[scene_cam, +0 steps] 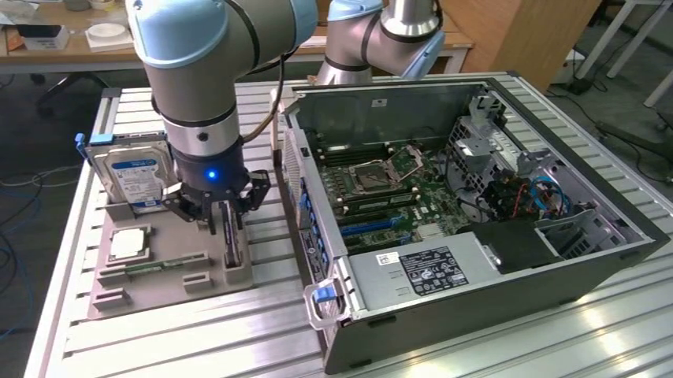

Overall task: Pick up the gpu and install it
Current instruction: 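Pick up the gpu and move the gpu toward the slot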

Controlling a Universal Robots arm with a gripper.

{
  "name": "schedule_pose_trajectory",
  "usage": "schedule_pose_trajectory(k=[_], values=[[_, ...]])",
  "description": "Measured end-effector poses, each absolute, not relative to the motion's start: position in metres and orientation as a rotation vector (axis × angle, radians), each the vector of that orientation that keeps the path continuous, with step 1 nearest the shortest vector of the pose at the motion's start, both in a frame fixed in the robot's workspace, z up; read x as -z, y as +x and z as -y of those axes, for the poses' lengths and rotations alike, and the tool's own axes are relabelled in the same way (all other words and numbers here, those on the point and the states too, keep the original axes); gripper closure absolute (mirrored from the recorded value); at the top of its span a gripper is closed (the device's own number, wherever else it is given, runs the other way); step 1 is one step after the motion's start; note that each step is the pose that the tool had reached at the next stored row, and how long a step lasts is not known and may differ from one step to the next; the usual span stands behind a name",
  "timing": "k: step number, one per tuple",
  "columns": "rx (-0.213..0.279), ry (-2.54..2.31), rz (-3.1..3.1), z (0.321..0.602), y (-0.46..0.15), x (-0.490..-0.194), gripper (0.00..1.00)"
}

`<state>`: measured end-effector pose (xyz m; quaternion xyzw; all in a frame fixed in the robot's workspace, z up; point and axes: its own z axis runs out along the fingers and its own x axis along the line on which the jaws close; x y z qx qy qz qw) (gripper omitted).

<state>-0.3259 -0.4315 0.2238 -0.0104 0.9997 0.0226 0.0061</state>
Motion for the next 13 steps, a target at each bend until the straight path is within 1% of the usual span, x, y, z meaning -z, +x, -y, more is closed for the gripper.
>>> schedule_pose_trajectory(k=[13], values=[[-0.071,-0.033,-3.129,0.4315,-0.3259,-0.2238,0.56]])
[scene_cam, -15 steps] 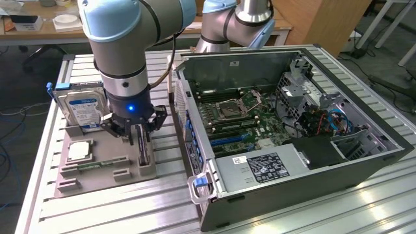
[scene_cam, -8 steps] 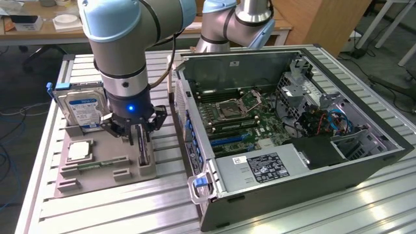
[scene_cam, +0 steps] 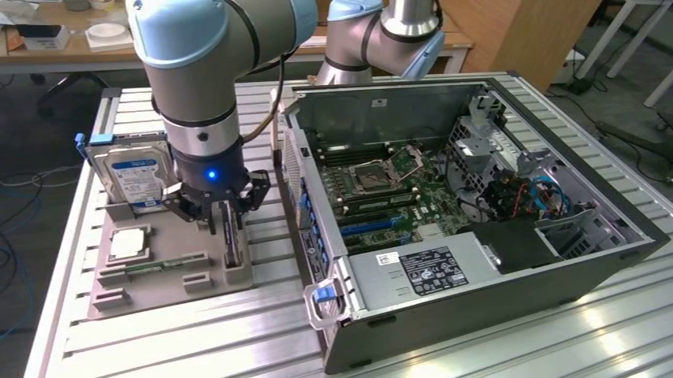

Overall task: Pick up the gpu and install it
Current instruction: 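Pick up the gpu and move the gpu toward the slot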

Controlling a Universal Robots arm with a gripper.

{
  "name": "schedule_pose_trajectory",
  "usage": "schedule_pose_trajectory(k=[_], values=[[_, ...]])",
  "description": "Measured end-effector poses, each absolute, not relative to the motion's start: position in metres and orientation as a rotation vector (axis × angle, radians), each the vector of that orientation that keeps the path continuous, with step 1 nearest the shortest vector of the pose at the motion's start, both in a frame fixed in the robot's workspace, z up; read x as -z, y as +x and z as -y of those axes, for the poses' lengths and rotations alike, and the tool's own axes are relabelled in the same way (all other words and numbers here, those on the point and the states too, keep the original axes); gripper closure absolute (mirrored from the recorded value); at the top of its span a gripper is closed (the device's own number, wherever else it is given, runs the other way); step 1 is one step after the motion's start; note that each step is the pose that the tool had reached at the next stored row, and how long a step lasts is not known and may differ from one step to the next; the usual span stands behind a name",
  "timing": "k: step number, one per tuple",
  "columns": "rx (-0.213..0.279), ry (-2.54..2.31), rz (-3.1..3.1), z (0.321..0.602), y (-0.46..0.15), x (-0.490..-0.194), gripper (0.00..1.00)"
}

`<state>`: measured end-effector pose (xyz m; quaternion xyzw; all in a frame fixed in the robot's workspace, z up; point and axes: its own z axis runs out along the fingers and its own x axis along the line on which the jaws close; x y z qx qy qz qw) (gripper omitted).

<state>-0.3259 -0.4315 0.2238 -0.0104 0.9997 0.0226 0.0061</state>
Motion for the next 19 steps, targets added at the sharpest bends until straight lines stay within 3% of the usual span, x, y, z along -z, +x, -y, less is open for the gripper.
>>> schedule_pose_trajectory(k=[3,4,19], values=[[-0.071,-0.033,-3.128,0.4315,-0.3259,-0.2238,0.57],[-0.071,-0.033,-3.128,0.4315,-0.3259,-0.2238,0.64],[-0.071,-0.032,-3.128,0.4315,-0.3246,-0.2235,0.64]])
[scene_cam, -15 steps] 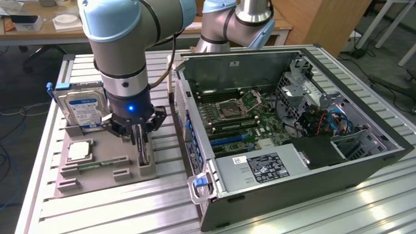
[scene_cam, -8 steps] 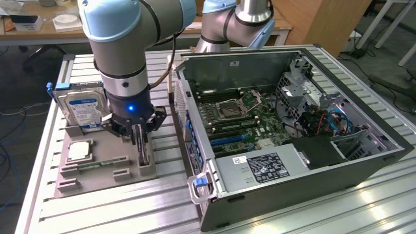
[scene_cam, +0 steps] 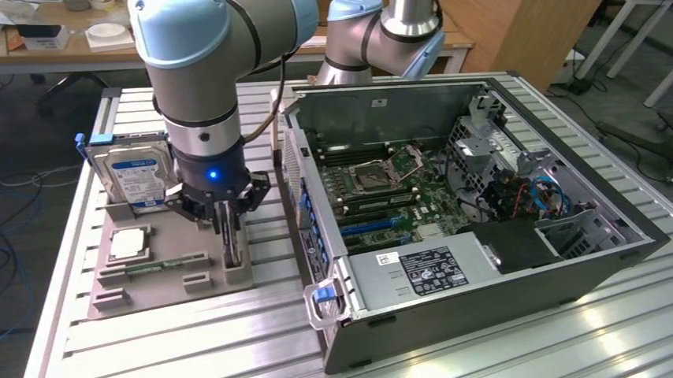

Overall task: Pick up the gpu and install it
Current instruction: 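Pick up the gpu and move the gpu toward the slot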

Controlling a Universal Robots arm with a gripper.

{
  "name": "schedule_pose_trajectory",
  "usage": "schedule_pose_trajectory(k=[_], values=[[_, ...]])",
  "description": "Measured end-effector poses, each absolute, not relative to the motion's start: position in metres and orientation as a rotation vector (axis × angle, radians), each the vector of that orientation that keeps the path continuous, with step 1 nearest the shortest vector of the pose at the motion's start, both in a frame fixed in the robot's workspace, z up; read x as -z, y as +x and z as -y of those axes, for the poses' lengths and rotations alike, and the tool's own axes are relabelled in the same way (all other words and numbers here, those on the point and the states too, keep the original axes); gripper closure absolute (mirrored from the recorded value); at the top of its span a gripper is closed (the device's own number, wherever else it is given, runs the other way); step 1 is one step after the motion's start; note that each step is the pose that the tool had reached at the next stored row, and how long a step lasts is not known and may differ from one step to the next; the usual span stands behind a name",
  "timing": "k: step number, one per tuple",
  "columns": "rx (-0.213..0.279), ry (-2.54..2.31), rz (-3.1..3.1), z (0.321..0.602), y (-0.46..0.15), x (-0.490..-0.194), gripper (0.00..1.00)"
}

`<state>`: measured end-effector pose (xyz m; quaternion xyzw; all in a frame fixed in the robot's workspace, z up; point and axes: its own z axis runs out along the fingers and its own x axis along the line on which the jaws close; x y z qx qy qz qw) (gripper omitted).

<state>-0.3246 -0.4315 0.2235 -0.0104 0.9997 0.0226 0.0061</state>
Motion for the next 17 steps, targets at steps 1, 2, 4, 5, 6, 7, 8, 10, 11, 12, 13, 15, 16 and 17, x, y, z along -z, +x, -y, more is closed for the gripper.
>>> schedule_pose_trajectory(k=[1,2,4,5,6,7,8,10,11,12,13,15,16,17], values=[[-0.071,-0.032,-3.128,0.4315,-0.3246,-0.2236,0.64],[-0.071,-0.033,-3.128,0.4315,-0.3245,-0.2236,0.64],[-0.071,-0.033,-3.128,0.4315,-0.3245,-0.2235,0.64],[-0.071,-0.033,-3.128,0.4315,-0.3245,-0.2234,0.64],[-0.071,-0.032,-3.128,0.4315,-0.3245,-0.2234,0.64],[-0.071,-0.033,-3.128,0.4315,-0.3245,-0.2233,0.64],[-0.071,-0.033,-3.128,0.4315,-0.3245,-0.2233,0.64],[-0.071,-0.033,-3.128,0.4315,-0.3243,-0.2230,0.64],[-0.071,-0.033,-3.128,0.4315,-0.3242,-0.2229,0.64],[-0.071,-0.033,-3.128,0.4315,-0.3241,-0.2228,0.64],[-0.071,-0.033,-3.128,0.4315,-0.3242,-0.2229,0.64],[-0.071,-0.033,-3.128,0.4315,-0.3242,-0.2229,0.64],[-0.071,-0.033,-3.128,0.4315,-0.3242,-0.2229,0.64],[-0.071,-0.033,-3.128,0.4315,-0.3242,-0.2229,0.64]])
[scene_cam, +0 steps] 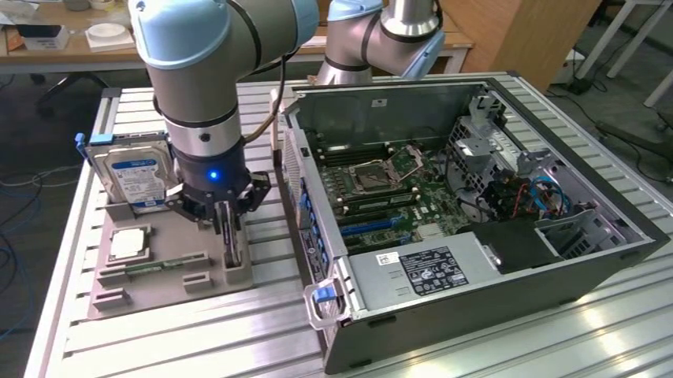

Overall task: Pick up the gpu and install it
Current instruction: 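Pick up the gpu and move the gpu toward the slot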

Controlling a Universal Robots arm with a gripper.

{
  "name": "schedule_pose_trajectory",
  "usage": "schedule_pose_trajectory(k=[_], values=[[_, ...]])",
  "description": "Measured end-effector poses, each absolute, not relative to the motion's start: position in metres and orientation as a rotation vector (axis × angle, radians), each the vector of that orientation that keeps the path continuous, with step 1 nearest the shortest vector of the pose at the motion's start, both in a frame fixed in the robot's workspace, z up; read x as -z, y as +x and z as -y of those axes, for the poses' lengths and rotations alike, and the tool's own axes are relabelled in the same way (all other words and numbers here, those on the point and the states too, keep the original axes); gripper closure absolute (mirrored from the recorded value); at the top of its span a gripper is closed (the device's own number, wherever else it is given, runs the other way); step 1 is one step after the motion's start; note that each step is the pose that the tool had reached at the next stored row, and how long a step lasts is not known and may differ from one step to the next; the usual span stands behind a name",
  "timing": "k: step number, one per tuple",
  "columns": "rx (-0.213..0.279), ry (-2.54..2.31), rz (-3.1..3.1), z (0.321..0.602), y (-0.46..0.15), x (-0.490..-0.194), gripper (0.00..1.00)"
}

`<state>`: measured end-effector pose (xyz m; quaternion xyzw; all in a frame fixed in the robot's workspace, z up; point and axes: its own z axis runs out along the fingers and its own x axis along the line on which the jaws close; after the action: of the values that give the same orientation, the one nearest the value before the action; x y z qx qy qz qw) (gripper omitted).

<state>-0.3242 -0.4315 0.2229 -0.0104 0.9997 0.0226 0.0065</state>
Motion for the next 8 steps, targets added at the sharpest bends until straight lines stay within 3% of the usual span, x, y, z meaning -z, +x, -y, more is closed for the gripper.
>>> schedule_pose_trajectory(k=[2,3,8], values=[[-0.071,-0.032,-3.128,0.4315,-0.3242,-0.2229,0.66],[-0.071,-0.032,-3.128,0.4315,-0.3241,-0.2229,0.73],[-0.071,-0.033,-3.128,0.4315,-0.3242,-0.2229,0.73]])
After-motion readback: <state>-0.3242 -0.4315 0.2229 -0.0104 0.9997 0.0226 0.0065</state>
